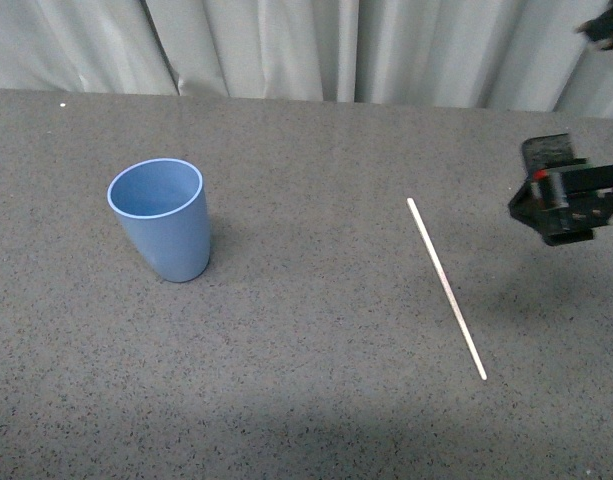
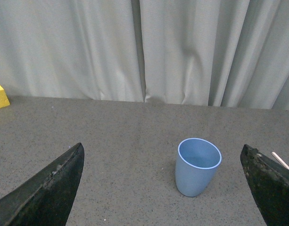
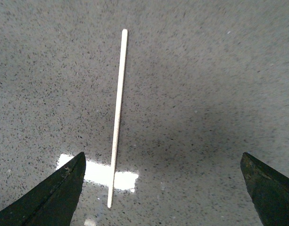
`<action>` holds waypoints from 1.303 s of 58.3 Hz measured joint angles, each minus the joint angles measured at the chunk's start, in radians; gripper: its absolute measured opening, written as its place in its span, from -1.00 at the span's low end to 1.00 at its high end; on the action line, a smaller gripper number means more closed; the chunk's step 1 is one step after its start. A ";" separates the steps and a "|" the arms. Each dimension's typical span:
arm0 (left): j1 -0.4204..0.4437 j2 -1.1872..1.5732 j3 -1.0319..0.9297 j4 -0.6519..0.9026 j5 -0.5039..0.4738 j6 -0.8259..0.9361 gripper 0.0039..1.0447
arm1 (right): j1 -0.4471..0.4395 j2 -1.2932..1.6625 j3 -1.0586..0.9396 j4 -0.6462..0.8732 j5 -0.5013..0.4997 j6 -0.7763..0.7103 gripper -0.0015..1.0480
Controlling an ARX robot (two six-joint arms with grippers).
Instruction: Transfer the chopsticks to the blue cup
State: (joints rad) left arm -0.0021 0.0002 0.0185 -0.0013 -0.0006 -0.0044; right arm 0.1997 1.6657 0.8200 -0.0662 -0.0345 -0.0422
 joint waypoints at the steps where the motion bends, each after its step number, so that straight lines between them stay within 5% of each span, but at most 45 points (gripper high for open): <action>1: 0.000 0.000 0.000 0.000 0.000 0.000 0.88 | 0.004 0.031 0.029 -0.020 -0.002 0.012 0.82; 23: 0.000 0.000 0.000 0.000 0.000 0.000 0.88 | 0.055 0.417 0.410 -0.271 -0.001 0.139 0.82; 51: 0.000 0.000 0.000 0.000 0.000 0.000 0.88 | 0.121 0.660 0.636 -0.386 0.043 0.223 0.81; 76: 0.000 0.000 0.000 0.000 0.000 0.000 0.88 | 0.123 0.689 0.676 -0.411 0.061 0.253 -0.40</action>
State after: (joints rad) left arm -0.0021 0.0002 0.0185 -0.0013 -0.0006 -0.0044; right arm 0.3229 2.3543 1.4960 -0.4770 0.0261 0.2108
